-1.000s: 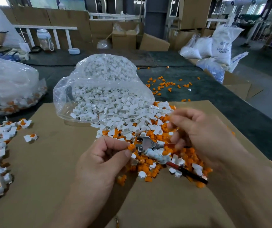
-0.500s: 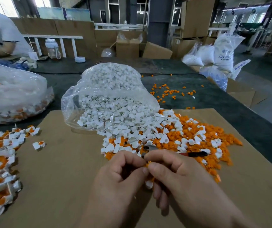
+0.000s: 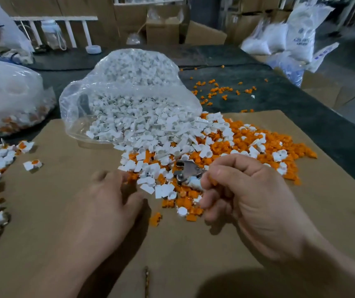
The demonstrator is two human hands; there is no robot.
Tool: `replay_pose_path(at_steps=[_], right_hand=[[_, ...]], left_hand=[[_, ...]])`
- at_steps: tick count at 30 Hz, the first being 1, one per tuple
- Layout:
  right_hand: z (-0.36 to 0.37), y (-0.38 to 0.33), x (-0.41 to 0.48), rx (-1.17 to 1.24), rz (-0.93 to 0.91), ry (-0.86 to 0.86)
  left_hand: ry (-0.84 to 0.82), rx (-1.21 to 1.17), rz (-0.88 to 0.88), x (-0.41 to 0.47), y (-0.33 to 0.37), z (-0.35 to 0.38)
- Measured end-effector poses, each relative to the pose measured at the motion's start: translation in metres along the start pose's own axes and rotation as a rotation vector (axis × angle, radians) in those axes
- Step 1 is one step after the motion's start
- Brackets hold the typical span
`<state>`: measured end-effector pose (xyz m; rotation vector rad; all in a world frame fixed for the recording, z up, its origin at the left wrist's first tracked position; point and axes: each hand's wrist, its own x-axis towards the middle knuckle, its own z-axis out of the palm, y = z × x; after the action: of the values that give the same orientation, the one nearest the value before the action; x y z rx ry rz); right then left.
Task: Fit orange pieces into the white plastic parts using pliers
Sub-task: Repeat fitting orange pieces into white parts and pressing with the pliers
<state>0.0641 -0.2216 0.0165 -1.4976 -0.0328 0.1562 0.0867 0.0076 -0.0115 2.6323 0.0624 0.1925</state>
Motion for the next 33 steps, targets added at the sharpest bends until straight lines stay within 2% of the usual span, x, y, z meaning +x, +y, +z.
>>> replay_pose_path(at_steps=[6, 9, 13, 16, 19, 21, 23, 30, 33], right_hand=[[0.017, 0.006, -0.012, -0.52, 0.01, -0.072], [0.025, 0.008, -0.016, -0.805, -0.082, -0.127], [0.023, 0.005, -0.014, -0.728, -0.031, -0.091], [0.024, 0.006, -0.014, -0.756, -0.112, -0.088], [0.035, 0.006, -0.016, -0.958, -0.32, -0.266], [0.044, 0.007, -0.013, -1.068, -0.467, -0.429], [0.048, 0.013, -0.01, -1.152, -0.543, -0.497], [0.044, 0.016, -0.008, -1.232, -0.544, -0.382], [0.044, 0.015, -0.01, -1.191, -0.524, -0.344]], left_hand=[[-0.17, 0.025, 0.093, -0.003, -0.001, -0.009], [-0.216, 0.043, 0.14, -0.006, 0.003, -0.008], [-0.246, 0.039, 0.164, -0.008, 0.003, -0.005], [-0.093, -0.074, 0.121, -0.004, 0.001, 0.004], [-0.006, -0.044, 0.14, 0.002, 0.002, 0.015], [-0.025, -0.008, 0.169, 0.005, 0.003, 0.02], [-0.056, 0.008, 0.175, 0.006, 0.003, 0.021], [0.014, -0.048, 0.235, 0.005, 0.002, 0.019], [0.063, -0.143, 0.185, 0.006, -0.001, 0.017]])
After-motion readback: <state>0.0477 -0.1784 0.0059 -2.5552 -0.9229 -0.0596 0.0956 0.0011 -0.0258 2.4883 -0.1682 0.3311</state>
